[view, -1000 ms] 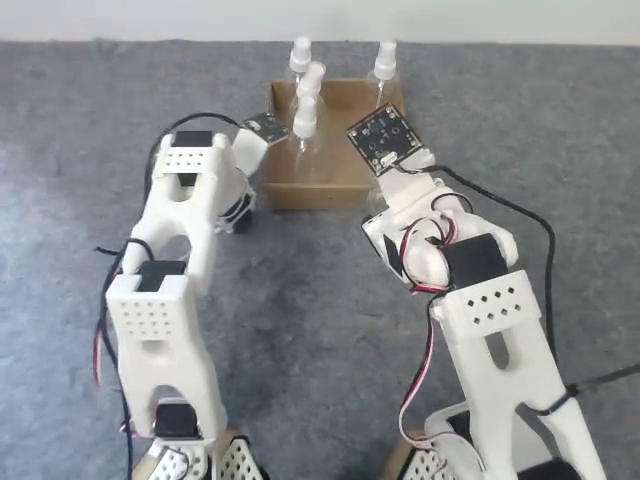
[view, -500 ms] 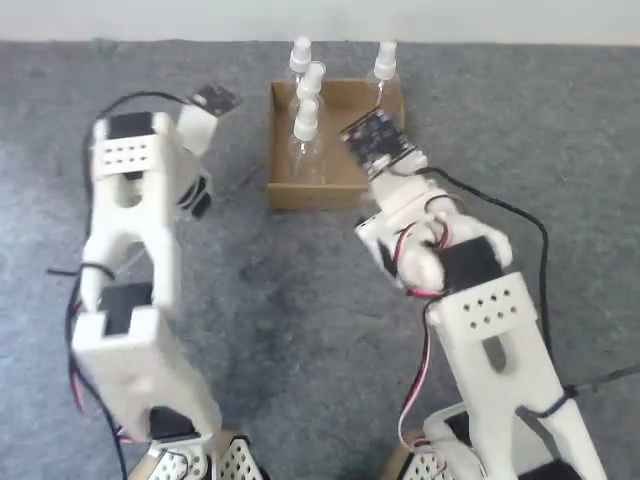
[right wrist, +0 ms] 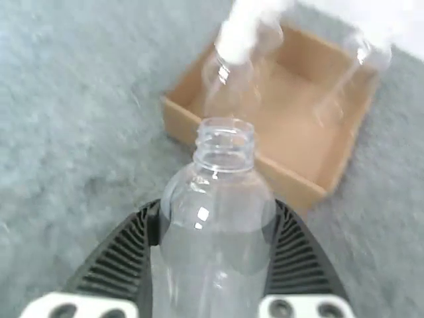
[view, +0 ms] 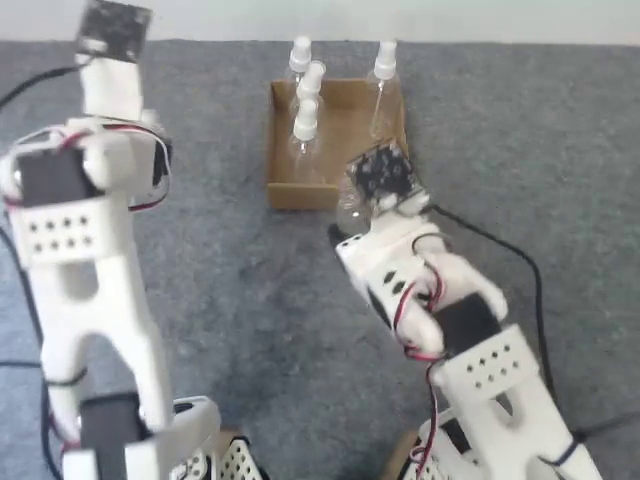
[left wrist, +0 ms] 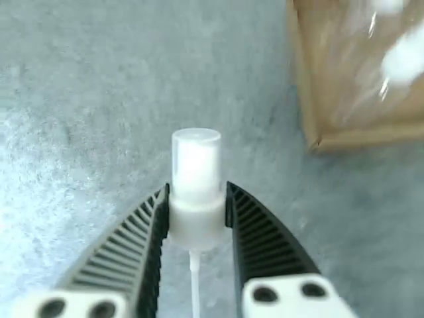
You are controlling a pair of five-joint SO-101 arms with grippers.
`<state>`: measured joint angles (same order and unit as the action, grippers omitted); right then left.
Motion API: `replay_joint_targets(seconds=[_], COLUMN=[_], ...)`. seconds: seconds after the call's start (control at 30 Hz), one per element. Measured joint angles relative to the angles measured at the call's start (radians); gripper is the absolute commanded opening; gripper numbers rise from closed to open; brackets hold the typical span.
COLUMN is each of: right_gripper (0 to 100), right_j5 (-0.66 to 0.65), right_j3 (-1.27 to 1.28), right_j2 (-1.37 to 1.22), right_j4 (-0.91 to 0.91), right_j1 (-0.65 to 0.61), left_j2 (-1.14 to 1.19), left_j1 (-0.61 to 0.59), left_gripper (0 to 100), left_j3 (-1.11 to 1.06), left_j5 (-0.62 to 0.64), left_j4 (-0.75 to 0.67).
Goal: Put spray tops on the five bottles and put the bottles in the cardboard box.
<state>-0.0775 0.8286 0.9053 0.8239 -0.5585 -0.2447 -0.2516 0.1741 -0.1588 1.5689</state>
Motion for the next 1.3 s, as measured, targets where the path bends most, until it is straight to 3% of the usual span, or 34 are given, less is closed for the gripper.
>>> replay_joint_targets(seconds=[0.3, 0.53, 0.9, 1.1, 1.3], right_gripper=[6.5, 6.2, 6.2, 6.2, 6.2], right_j5=[0.003, 0.003, -0.034, -0.061, -0.063], right_j3=[0.315, 0.480, 0.528, 0.537, 0.537], right_j2=[0.110, 0.110, 0.110, 0.117, 0.117], right_j4=[-0.428, -0.755, -0.802, -0.804, -0.804], right_j1=[-0.083, -0.166, -0.245, -0.278, -0.285], left_j2=[-0.313, -0.497, -0.601, -0.609, -0.632], left_j1=[0.123, 0.241, 0.373, 0.379, 0.379], left_gripper=[1, 1, 1, 1, 1], left_j3=[-0.196, -0.287, -0.296, -0.311, -0.457], left_j5=[0.350, 0.512, 0.640, 0.667, 0.667], left_j4=[-0.195, -0.327, -0.443, -0.505, -0.585])
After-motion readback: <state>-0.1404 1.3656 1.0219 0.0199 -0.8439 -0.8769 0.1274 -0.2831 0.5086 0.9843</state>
